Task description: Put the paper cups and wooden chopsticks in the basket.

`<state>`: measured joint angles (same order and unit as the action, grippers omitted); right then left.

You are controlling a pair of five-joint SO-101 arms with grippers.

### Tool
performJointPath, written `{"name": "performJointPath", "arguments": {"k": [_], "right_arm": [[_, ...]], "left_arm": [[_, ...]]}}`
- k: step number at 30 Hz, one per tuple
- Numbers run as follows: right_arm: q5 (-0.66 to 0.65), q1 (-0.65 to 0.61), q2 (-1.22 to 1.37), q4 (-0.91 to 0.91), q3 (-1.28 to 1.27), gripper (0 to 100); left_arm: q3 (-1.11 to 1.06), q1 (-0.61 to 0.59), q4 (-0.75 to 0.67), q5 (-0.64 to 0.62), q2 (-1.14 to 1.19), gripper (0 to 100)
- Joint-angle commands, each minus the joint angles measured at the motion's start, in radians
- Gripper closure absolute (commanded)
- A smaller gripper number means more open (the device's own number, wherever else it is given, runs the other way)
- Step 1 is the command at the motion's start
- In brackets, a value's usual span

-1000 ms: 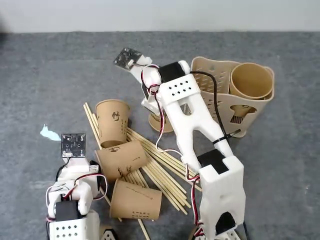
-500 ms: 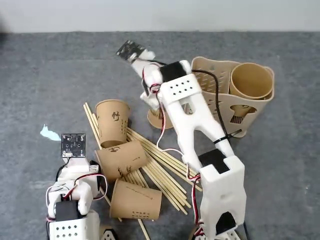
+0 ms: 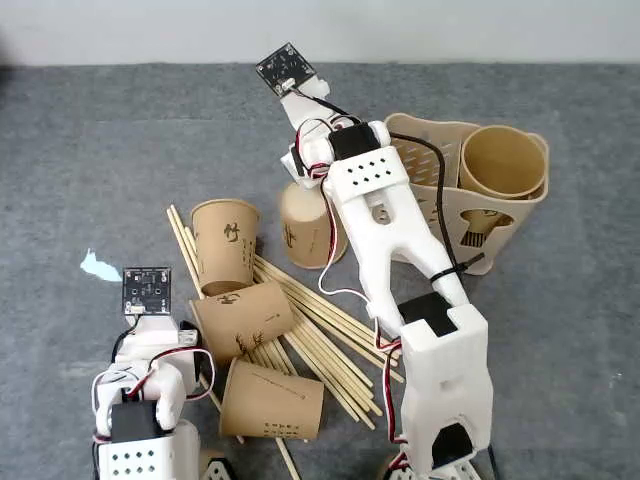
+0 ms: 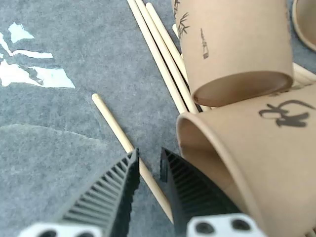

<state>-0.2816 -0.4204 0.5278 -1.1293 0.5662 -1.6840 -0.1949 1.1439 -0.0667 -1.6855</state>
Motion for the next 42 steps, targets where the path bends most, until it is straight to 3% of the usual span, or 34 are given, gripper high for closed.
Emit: {"name": "performJointPath", "arguments": {"k": [1, 13, 23, 27, 33, 42], "right_arm": [[0.011, 0.004, -0.039, -0.022, 0.058, 64.1], [0.006, -0.061, -0.096, -0.306, 0.058, 64.1], [0.006, -0.061, -0.223, -0.664, 0.055, 64.1], [0.005, -0.056, -0.291, -0.668, -0.015, 66.4], [0.005, -0.113, -0.415, -0.667, -0.189, 78.5], [0.006, -0.208, -0.46, -0.661, -0.215, 77.9]], "left_arm": [[0.01, -0.008, -0.009, 0.008, -0.003, 92], [0.01, -0.008, -0.009, 0.008, -0.003, 92], [0.01, -0.008, -0.009, 0.008, -0.003, 92], [0.01, -0.008, -0.009, 0.008, -0.003, 92], [0.01, -0.008, -0.009, 0.008, -0.003, 92], [0.01, -0.008, -0.009, 0.008, -0.003, 92]]}}
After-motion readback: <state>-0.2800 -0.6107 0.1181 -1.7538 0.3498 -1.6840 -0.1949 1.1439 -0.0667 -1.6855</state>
